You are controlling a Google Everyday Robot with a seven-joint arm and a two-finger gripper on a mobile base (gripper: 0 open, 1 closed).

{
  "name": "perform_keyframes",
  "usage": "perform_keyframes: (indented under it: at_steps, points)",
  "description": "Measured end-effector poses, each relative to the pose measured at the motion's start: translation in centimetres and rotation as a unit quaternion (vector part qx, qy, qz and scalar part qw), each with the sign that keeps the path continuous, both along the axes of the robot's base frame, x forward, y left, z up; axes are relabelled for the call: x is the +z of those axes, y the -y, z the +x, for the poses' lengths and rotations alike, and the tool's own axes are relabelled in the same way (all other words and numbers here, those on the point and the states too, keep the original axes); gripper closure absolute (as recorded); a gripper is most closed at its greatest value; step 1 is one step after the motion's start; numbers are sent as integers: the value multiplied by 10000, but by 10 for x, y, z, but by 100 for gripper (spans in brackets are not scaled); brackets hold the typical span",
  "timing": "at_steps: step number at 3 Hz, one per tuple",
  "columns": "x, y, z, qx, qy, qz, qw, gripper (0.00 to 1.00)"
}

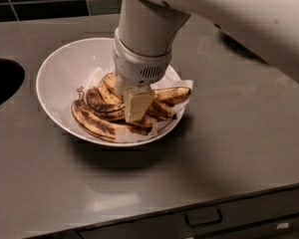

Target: Pick banana from white bowl

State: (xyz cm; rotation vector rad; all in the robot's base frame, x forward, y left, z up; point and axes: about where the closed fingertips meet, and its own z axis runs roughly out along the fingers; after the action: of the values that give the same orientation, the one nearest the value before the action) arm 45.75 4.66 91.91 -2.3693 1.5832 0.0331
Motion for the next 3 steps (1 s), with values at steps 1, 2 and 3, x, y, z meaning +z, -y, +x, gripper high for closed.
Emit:
perform_keyframes:
  at_steps: [1, 2, 3]
  points:
    - [-1, -1, 0, 23, 3, -2, 10000, 50]
    - [-1, -2, -2, 60, 34, 35, 10000, 68]
    - [-1, -2, -2, 61, 36, 36, 10000, 92]
